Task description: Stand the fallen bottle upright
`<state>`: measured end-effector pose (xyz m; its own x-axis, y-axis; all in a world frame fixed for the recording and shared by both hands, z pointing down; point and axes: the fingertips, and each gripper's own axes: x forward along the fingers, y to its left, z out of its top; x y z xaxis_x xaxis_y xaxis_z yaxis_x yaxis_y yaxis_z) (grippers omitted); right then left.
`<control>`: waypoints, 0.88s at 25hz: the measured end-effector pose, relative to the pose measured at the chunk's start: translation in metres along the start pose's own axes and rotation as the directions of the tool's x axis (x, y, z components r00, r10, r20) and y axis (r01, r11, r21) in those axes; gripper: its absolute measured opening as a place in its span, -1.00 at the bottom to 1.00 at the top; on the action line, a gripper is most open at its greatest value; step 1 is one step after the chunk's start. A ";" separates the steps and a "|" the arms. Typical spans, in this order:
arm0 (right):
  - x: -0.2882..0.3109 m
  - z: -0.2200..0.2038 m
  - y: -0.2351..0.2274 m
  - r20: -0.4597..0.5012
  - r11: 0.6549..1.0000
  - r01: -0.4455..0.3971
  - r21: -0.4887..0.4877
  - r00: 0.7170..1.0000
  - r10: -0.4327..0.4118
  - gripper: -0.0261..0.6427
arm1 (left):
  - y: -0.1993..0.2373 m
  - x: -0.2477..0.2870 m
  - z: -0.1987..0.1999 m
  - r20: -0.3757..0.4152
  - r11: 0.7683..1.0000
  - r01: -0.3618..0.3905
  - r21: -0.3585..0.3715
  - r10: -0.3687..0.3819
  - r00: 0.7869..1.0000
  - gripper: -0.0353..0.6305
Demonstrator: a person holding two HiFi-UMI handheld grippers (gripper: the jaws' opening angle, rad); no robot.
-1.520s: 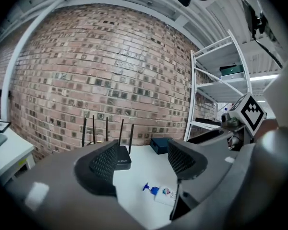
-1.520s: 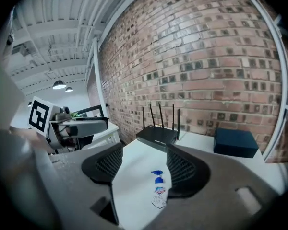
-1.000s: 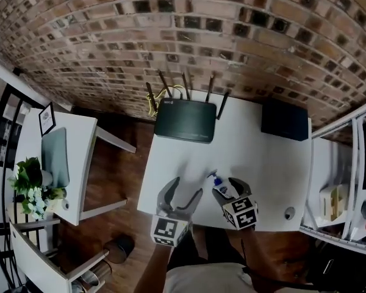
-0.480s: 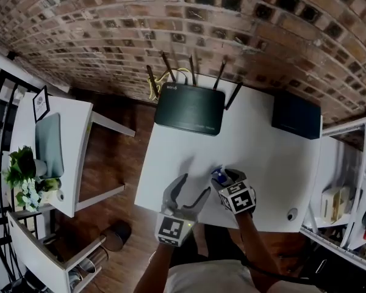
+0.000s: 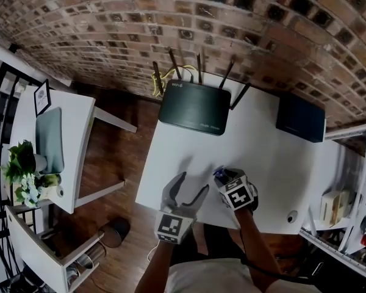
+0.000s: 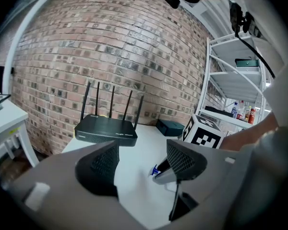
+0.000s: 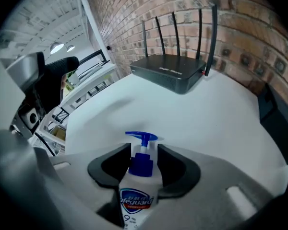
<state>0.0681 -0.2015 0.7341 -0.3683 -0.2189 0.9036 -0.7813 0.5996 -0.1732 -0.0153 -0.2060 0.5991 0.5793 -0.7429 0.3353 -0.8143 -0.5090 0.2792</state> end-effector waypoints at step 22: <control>-0.074 0.016 0.000 0.262 0.985 0.169 0.028 0.950 -0.170 -0.54 | -0.031 -0.022 0.028 0.049 0.999 0.037 0.007 -0.038 0.998 0.10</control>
<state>0.0871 -0.1972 0.6607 -0.3490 -0.5119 0.7850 -0.8462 0.5321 -0.0293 -0.0037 -0.1855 0.5576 0.6070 -0.7438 0.2799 -0.7924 -0.5394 0.2850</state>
